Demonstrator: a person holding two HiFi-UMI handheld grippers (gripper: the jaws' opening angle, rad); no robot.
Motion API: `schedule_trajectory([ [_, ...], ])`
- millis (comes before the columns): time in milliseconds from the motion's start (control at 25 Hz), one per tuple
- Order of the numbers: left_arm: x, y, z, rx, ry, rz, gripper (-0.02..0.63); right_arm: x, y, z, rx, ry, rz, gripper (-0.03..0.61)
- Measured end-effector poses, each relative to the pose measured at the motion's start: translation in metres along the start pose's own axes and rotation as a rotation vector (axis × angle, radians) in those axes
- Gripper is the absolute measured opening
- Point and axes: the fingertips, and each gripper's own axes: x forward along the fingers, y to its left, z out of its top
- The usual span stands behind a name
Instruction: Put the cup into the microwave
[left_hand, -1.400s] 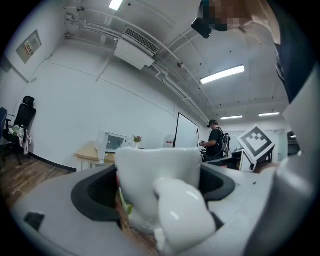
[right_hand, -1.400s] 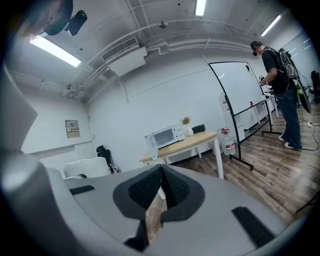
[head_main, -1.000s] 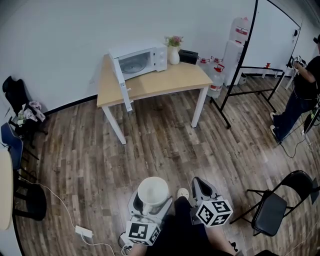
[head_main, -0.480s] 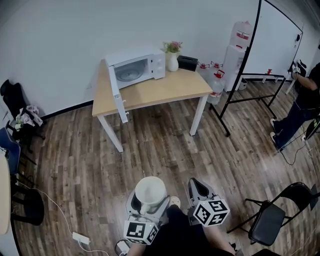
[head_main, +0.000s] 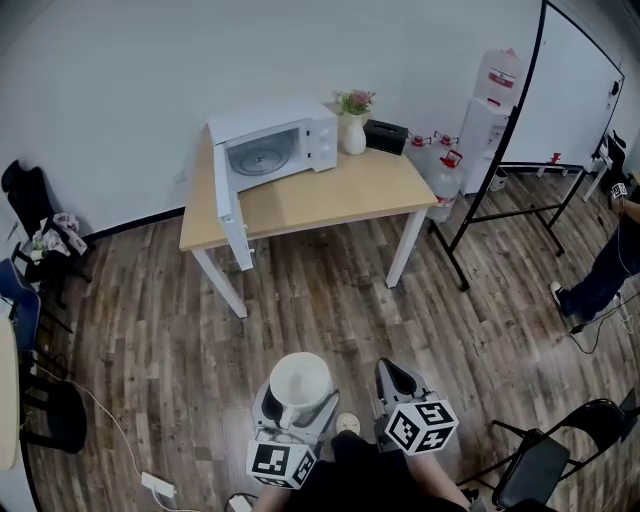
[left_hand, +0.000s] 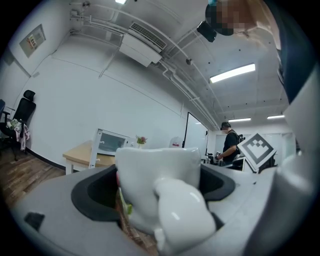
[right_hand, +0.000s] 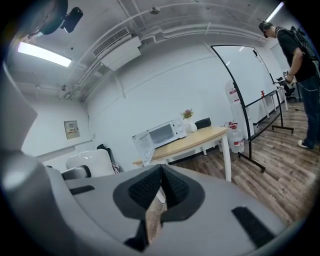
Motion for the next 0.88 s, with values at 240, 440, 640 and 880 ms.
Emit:
schedule_trajectory([
  [240, 0.041, 0.016, 0.008, 0.011, -0.021, 0.033, 0.459, 0.042, -0.020, 0.023, -0.008, -0.008, 0.026, -0.008],
  [440, 0.064, 0.026, 0.011, 0.011, -0.038, 0.061, 0.459, 0.070, -0.027, 0.028, -0.016, 0.015, 0.062, -0.008],
  [640, 0.084, 0.033, 0.007, -0.004, -0.044, 0.096, 0.459, 0.089, -0.039, 0.036, -0.026, 0.024, 0.085, -0.008],
  [880, 0.096, 0.030, 0.004, -0.009, -0.034, 0.111, 0.459, 0.098, -0.049, 0.035, -0.010, 0.053, 0.095, -0.008],
])
